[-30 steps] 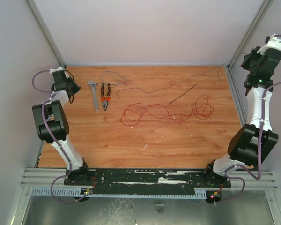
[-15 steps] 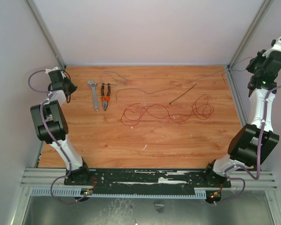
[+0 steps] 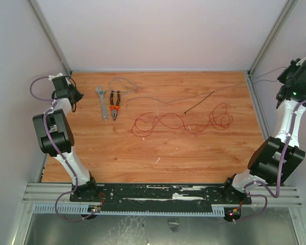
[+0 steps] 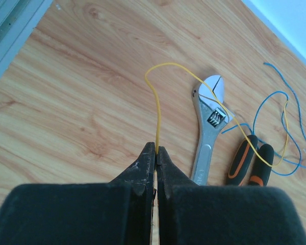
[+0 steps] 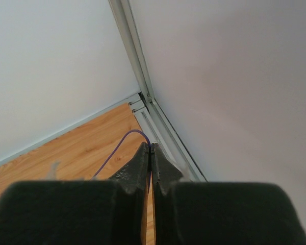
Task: Zip-tie the wires
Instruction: Untie the cable at the center of the board.
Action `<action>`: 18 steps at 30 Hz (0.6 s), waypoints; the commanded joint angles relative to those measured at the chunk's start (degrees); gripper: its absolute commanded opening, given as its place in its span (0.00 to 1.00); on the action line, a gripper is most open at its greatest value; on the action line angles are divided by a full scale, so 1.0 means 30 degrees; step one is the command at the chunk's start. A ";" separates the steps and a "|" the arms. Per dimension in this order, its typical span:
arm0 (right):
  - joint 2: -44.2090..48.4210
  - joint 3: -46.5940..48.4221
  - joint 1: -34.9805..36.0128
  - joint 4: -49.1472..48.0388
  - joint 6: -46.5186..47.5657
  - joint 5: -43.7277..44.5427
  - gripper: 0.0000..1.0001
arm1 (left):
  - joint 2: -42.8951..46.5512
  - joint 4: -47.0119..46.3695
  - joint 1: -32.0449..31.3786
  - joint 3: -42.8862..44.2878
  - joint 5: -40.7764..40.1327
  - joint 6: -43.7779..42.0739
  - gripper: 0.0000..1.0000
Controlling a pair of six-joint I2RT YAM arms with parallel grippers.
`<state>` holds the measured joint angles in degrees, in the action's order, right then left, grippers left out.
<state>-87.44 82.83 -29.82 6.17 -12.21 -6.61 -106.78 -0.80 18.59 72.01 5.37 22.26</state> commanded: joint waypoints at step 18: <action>0.1740 -0.0804 -0.0631 -0.0740 -0.0630 0.0940 0.00 | -0.0473 0.0005 0.0184 0.0783 -0.1158 -0.0262 0.00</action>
<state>-84.23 80.66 -31.16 5.80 -13.47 -4.23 -107.44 -0.30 18.63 72.44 3.14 21.91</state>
